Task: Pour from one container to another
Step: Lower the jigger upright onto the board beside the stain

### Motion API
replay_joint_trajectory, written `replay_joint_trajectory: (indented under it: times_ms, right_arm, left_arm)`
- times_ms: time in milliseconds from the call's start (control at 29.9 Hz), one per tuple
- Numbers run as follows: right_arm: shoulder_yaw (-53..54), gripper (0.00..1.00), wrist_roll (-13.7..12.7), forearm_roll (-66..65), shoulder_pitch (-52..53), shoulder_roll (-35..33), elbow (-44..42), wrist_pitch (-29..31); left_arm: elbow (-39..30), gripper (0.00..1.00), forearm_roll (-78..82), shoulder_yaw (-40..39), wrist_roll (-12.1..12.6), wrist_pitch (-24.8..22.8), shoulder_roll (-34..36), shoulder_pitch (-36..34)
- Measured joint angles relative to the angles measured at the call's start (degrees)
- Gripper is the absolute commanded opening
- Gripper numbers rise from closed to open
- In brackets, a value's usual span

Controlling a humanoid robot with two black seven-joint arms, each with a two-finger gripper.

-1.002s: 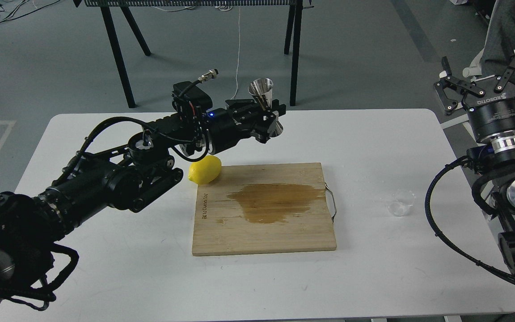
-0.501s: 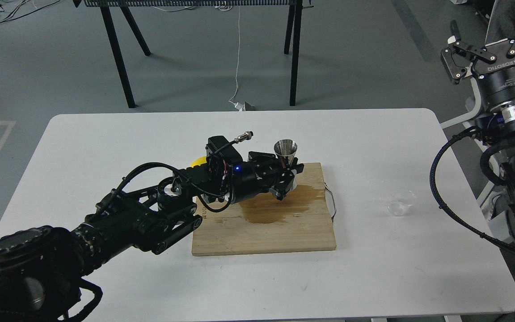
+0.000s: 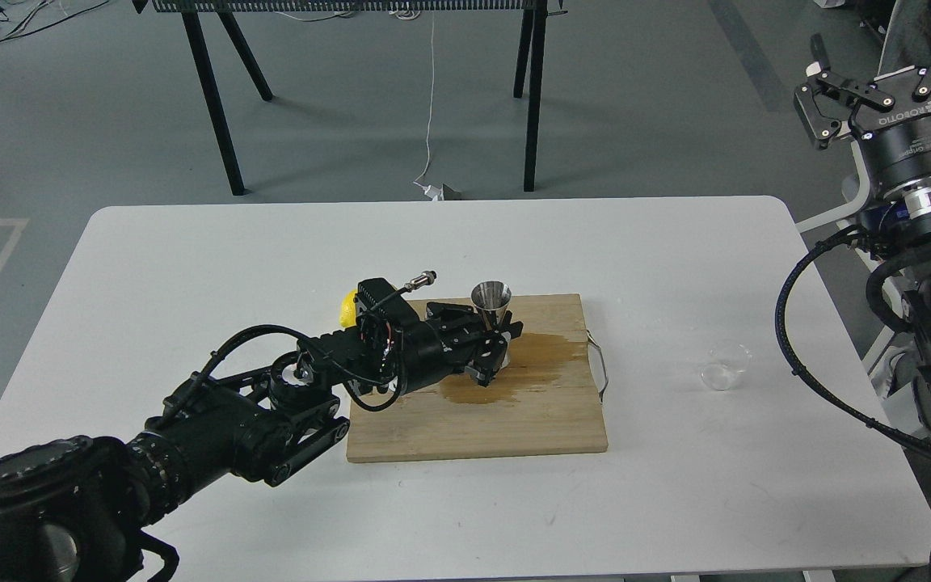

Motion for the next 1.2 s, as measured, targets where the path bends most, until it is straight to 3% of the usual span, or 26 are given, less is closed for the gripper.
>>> replay_joint_trajectory:
  times_ms: [367, 635, 1002, 1203]
  right_arm:
    - [0.0, 0.99, 0.0, 0.0, -0.1, 0.0, 0.0, 0.0]
    - [0.0, 0.99, 0.0, 0.0, -0.5, -0.1, 0.1, 0.0]
    - [0.0, 0.99, 0.0, 0.1, -0.7, -0.1, 0.2, 0.0]
    - [0.0, 0.99, 0.0, 0.1, -0.8, -0.1, 0.3, 0.0]
  left_arm:
    - [2.2, 0.16, -0.9, 2.7, 0.0, 2.4, 0.0, 0.0]
    - [2.1, 0.32, -1.2, 2.8, 0.0, 2.4, 0.0, 0.0]
    - [2.1, 0.36, -1.2, 2.9, 0.0, 2.4, 0.0, 0.5]
    - [2.1, 0.48, -1.2, 2.9, 0.0, 2.8, 0.0, 0.5]
